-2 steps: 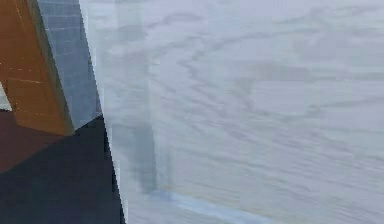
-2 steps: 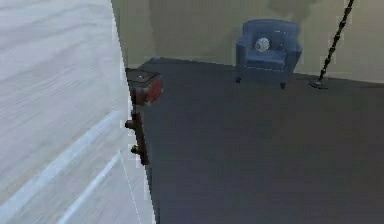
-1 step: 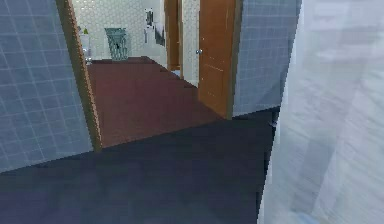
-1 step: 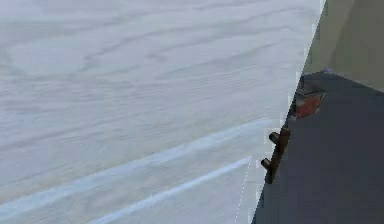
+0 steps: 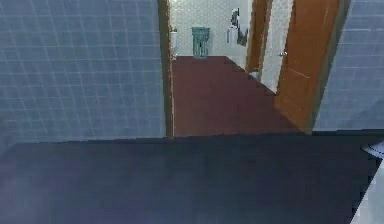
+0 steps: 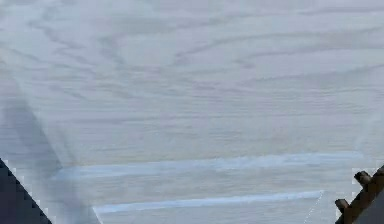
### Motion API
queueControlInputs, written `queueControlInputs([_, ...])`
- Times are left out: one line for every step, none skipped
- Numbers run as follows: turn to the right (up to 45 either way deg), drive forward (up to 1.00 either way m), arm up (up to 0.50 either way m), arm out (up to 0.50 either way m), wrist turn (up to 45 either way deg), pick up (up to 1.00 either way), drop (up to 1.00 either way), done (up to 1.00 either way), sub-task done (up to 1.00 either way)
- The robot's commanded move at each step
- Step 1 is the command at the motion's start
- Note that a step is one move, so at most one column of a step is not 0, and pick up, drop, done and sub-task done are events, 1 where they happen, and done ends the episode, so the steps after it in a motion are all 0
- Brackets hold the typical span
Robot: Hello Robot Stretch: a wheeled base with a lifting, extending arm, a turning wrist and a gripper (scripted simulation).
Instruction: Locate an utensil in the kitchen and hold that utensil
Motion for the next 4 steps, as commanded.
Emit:
queueControlInputs([0.0,0.45,0.00,0.00,0.0,0.00,0.00,0.00,0.00])
queueControlInputs([42.0,0.00,0.00,0.00,0.0,0.00,0.00,0.00,0.00])
queueControlInputs([0.0,0.80,0.00,0.00,0.0,0.00,0.00,0.00,0.00])
queueControlInputs([45.0,0.00,0.00,0.00,0.0,0.00,0.00,0.00,0.00])
